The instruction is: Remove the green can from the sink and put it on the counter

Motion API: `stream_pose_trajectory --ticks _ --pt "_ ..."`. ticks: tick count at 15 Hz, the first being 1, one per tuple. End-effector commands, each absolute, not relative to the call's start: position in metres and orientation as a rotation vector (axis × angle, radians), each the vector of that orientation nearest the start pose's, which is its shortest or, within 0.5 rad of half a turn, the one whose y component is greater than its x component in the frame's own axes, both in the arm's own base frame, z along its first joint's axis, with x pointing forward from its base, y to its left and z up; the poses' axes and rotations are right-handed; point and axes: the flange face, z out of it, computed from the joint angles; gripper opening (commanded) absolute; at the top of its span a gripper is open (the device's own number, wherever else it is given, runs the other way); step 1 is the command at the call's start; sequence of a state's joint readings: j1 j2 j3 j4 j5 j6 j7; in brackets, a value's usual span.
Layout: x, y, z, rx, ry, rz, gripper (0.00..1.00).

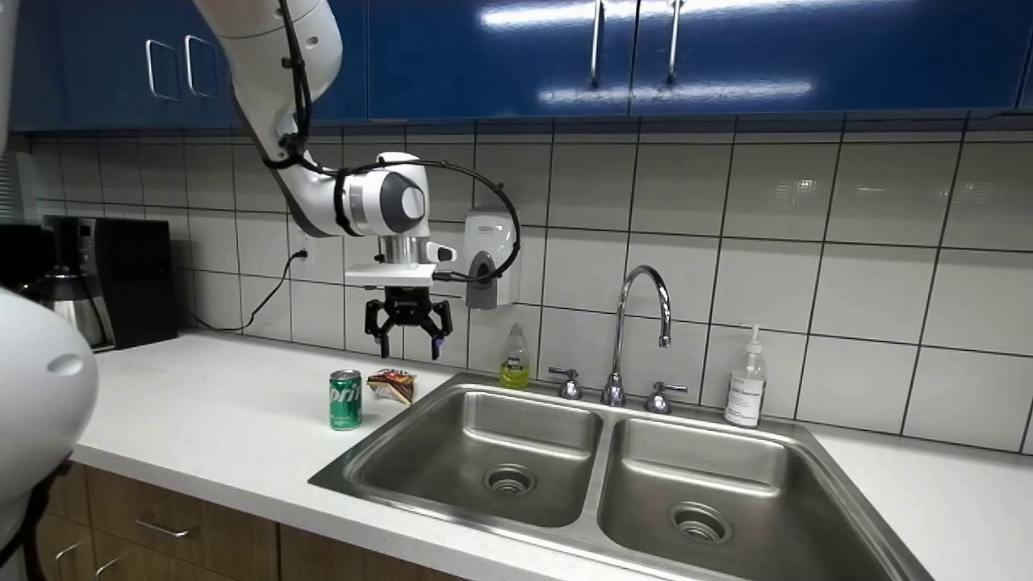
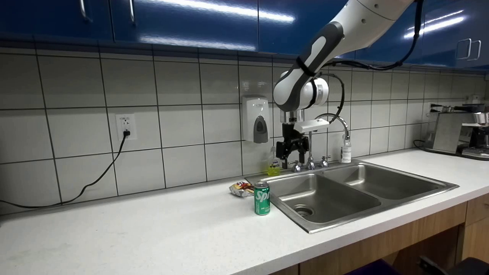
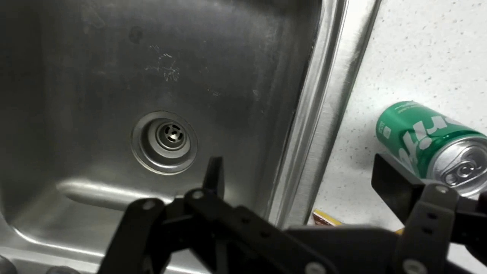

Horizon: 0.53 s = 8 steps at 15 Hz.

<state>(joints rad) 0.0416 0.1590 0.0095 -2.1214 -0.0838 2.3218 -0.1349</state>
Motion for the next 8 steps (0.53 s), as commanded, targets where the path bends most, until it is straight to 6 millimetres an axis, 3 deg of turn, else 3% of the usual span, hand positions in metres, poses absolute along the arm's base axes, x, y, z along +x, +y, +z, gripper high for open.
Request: stream_pose_trajectory --ticks 1,8 --pt "0.542 0.003 0.348 -3.197 -0.180 -0.111 1.00" --pt "0.499 -0.024 0.341 -3.208 0.076 -0.110 1.00"
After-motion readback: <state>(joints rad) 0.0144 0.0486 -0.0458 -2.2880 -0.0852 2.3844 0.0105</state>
